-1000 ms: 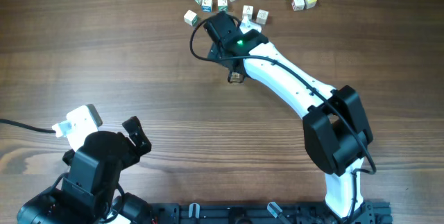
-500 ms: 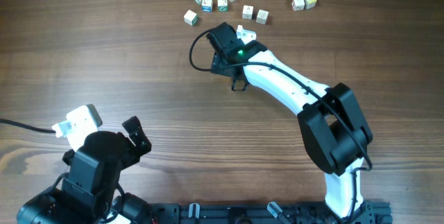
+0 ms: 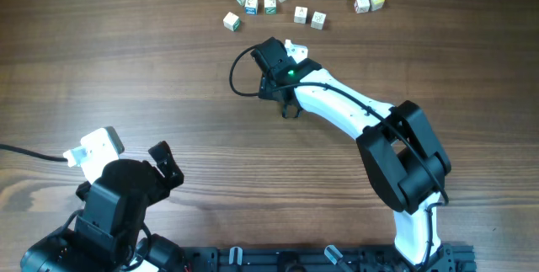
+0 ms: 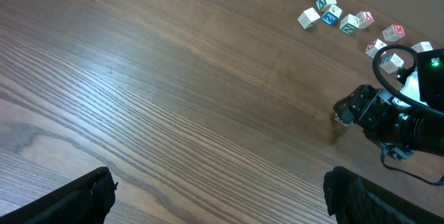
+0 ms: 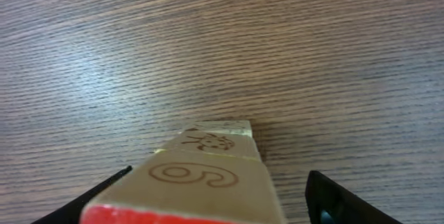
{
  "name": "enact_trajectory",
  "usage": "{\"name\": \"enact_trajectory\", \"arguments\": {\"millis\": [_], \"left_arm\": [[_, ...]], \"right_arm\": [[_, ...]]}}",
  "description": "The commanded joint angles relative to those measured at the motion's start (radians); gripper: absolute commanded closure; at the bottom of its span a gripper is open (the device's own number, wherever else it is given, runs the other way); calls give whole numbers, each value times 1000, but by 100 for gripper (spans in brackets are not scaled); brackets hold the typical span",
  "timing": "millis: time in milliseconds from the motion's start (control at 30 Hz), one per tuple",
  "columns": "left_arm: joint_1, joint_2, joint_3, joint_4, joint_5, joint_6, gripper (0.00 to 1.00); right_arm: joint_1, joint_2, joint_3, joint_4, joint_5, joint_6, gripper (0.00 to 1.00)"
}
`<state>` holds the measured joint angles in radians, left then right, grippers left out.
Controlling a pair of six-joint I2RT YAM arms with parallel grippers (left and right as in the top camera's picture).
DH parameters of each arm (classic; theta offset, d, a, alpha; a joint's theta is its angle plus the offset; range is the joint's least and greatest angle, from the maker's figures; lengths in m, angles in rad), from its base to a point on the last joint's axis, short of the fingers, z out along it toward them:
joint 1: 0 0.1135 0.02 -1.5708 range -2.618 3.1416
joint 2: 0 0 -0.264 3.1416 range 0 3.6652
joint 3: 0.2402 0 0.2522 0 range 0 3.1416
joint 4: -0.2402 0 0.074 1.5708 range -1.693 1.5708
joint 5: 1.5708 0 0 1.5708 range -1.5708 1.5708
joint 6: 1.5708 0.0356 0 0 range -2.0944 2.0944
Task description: Form a tower
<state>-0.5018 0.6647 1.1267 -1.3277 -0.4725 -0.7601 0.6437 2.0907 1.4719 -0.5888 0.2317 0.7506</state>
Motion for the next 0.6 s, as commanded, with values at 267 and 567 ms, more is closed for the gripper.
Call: {"name": "enact_trajectory", "arguments": {"millis": [267, 567], "left_arm": [[2, -1, -3, 3, 5, 20, 0], [2, -1, -3, 3, 5, 20, 0]], "right_arm": [[4, 15, -8, 3, -13, -20, 41], [4, 15, -8, 6, -21, -41, 54]]}}
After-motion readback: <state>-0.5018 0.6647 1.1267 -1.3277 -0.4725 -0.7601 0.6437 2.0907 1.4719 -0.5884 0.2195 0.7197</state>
